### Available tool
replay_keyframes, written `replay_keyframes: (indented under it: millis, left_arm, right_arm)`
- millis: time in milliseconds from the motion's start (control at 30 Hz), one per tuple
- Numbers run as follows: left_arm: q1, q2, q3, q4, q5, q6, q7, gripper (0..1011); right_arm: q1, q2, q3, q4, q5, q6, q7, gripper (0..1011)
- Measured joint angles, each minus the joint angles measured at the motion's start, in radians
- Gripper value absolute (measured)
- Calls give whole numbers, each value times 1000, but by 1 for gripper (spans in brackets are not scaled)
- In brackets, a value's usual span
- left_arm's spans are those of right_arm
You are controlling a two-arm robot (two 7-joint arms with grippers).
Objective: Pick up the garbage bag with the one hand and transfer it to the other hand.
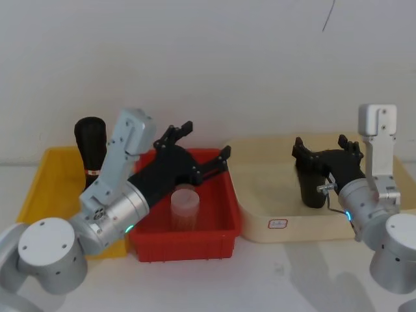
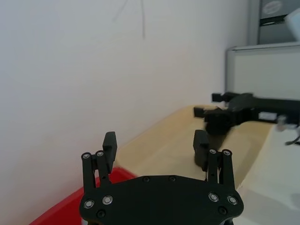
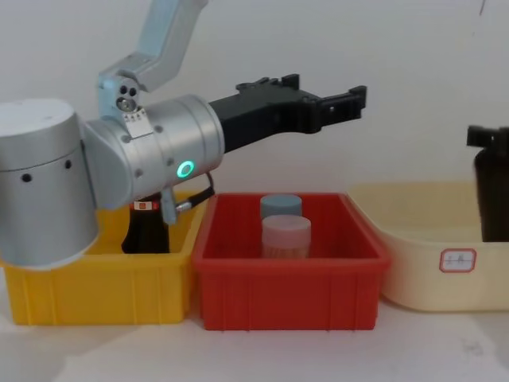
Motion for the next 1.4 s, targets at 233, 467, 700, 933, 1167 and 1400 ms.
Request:
replay_keyframes:
  millis: [233, 467, 700, 933, 1167, 1400]
  left_arm:
    - [66, 28, -27, -89, 37, 30, 84, 1002]
    - [138, 52, -60, -171, 67, 52, 157, 1002]
    - [206, 68, -95, -239, 92, 67, 225, 1002]
    - [267, 77, -125, -294, 113, 80, 281, 1002]
    - [325, 83, -156, -345, 129, 93, 327, 1002]
    - [362, 87, -176, -378, 137, 102, 353, 1002]
  right_arm:
    - [-25, -9, 9, -80, 43, 12, 36, 1001]
    - [-48, -13, 15, -154, 86, 22, 72, 1001]
    - [-71, -2, 3, -202, 110, 32, 109, 1001]
    - [-99, 24, -27, -234, 122, 44, 156, 1001]
    - [-132, 63, -79, -254, 120, 58, 211, 1001]
    - [-154, 87, -128, -260, 106, 75, 237, 1001]
